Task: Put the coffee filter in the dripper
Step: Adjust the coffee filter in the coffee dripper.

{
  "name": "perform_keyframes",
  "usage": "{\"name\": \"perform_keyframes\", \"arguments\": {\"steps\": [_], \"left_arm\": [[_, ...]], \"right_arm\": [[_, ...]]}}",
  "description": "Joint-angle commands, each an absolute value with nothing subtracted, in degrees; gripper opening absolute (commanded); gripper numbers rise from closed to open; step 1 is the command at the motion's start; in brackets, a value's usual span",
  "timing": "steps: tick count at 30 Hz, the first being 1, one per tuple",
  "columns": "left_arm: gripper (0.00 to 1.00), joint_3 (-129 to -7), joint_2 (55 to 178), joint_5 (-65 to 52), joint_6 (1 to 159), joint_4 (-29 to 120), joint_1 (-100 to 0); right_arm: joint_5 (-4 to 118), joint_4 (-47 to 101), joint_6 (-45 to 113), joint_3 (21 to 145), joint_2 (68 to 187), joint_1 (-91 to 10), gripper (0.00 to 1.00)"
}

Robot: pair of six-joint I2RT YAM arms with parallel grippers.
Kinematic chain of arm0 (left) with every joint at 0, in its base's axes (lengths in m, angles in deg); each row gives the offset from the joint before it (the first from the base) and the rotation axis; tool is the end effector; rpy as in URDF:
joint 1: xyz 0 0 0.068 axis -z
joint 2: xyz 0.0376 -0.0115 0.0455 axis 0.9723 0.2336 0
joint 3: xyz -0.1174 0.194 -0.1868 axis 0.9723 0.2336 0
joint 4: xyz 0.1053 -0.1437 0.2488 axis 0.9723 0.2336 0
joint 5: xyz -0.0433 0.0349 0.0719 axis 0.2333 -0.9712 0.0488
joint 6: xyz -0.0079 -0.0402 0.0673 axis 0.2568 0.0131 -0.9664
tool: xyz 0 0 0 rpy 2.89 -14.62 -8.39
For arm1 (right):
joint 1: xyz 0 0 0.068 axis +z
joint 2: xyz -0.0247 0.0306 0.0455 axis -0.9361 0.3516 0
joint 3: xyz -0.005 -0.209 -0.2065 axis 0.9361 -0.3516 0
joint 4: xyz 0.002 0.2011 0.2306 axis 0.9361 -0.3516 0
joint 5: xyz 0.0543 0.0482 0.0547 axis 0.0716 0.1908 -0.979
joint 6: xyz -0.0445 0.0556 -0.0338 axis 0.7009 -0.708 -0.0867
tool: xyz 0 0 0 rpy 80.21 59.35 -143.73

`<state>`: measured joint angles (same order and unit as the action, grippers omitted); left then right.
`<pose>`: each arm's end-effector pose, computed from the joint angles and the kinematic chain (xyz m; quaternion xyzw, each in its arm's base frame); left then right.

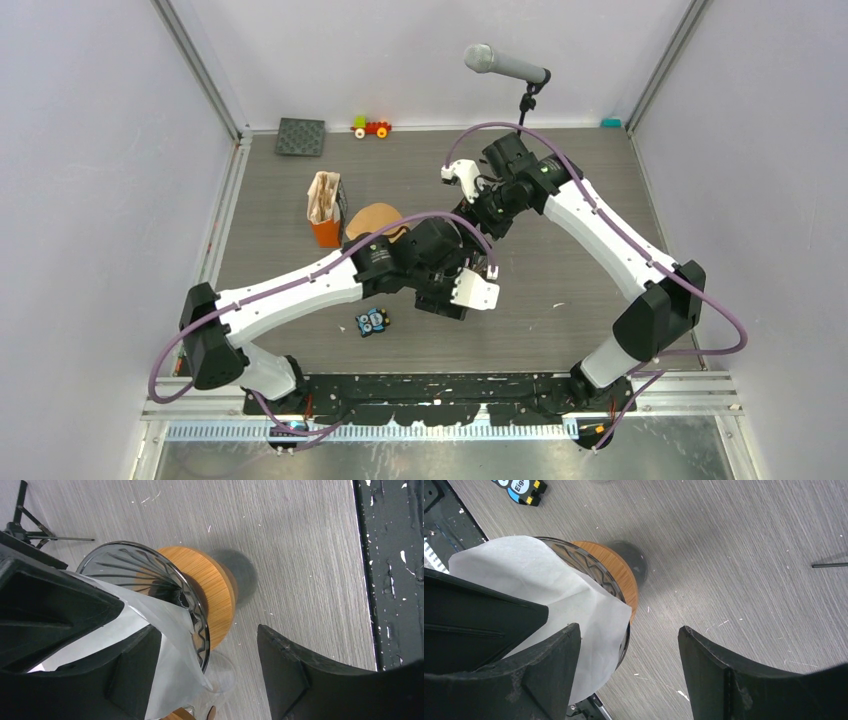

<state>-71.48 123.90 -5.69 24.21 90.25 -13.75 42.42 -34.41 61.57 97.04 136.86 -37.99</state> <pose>0.1617 -0.3369 0.3109 0.7670 0.5379 -0.1283 0.3254 0.3097 0.2195 0.3342 -0.4595 0.8359 0.2099 0.2146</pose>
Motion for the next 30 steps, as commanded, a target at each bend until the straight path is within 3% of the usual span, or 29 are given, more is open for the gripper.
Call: {"name": "perform_keyframes", "arguments": {"steps": [1, 19, 30], "left_arm": [[0.74, -74.3, 120.9, -5.3, 24.8, 91.1, -13.5], [0.86, -73.1, 118.3, -1.4, 23.3, 90.4, -13.5], [0.83, -75.6, 121.0, -2.3, 23.6, 90.8, -13.5]], "right_arm": [[42.9, -34.9, 60.7, 99.9, 133.8, -37.5, 0.76], [45.3, -33.8, 59.3, 98.1, 132.3, -36.7, 0.76], [45.2, -33.7, 59.7, 99.9, 133.8, -34.9, 0.75]]}}
